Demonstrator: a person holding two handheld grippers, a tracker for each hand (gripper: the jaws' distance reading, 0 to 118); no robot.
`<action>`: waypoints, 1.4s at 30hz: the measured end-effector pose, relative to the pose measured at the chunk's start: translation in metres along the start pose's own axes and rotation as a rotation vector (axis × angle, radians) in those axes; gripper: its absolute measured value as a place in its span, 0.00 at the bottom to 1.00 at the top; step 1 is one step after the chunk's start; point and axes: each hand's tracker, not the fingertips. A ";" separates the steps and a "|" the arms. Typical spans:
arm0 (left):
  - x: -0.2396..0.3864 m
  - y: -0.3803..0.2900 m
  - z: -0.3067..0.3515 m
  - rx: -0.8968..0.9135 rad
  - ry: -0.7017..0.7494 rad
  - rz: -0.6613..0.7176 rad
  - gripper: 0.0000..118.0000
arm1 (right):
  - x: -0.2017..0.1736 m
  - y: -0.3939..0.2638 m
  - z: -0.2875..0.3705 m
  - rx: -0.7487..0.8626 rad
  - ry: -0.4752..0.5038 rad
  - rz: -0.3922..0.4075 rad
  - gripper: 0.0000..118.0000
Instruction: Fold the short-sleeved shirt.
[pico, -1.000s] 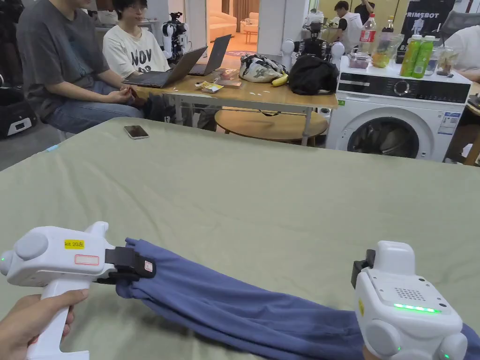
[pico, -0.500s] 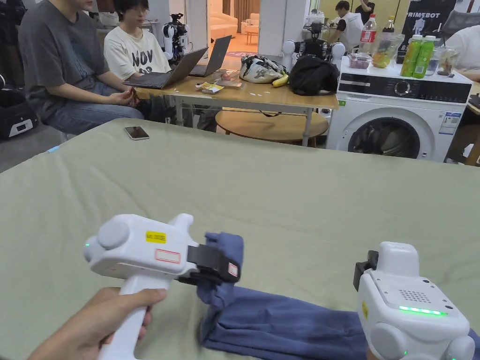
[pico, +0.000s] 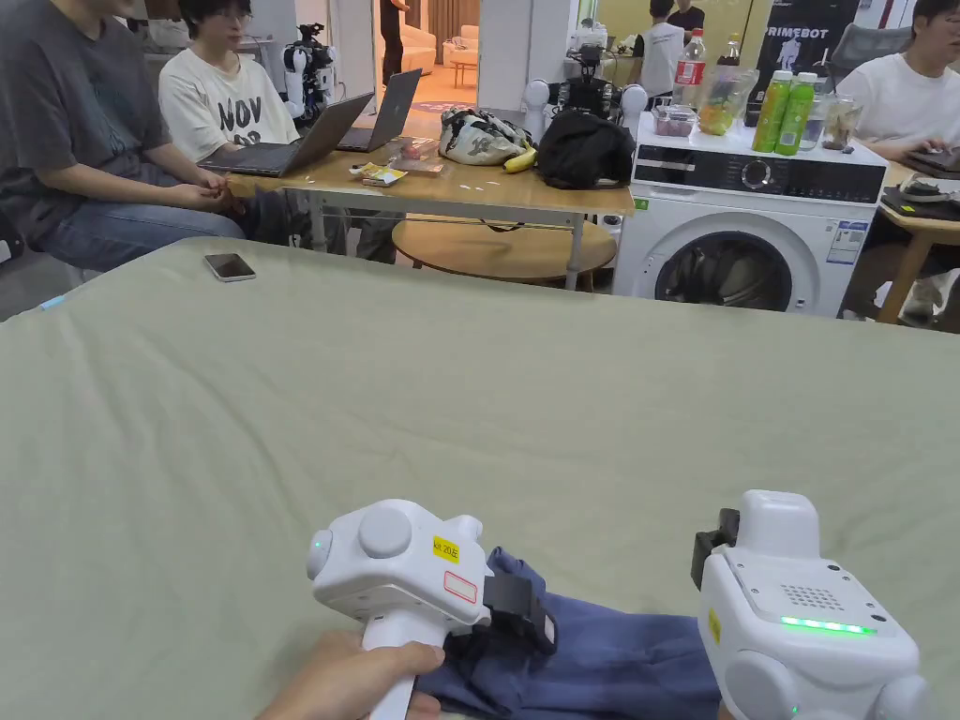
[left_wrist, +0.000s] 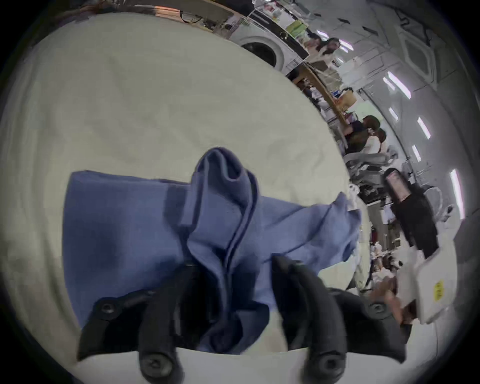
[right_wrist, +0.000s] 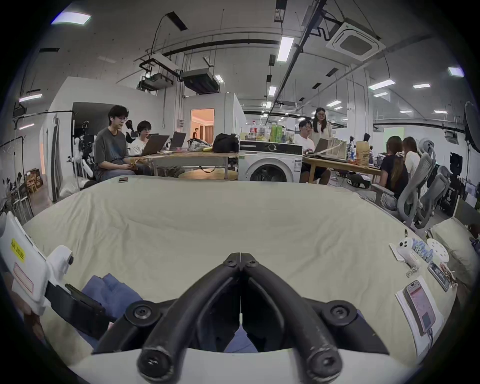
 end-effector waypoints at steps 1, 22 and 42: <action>0.002 0.001 0.005 -0.004 0.008 -0.009 0.49 | 0.001 0.000 0.000 -0.001 0.000 0.000 0.00; -0.027 -0.007 0.042 0.087 0.044 -0.002 0.05 | 0.010 -0.002 0.007 -0.003 0.003 -0.018 0.00; -0.003 -0.026 -0.044 0.008 -0.174 0.009 0.03 | 0.026 -0.007 0.011 -0.014 -0.016 -0.039 0.00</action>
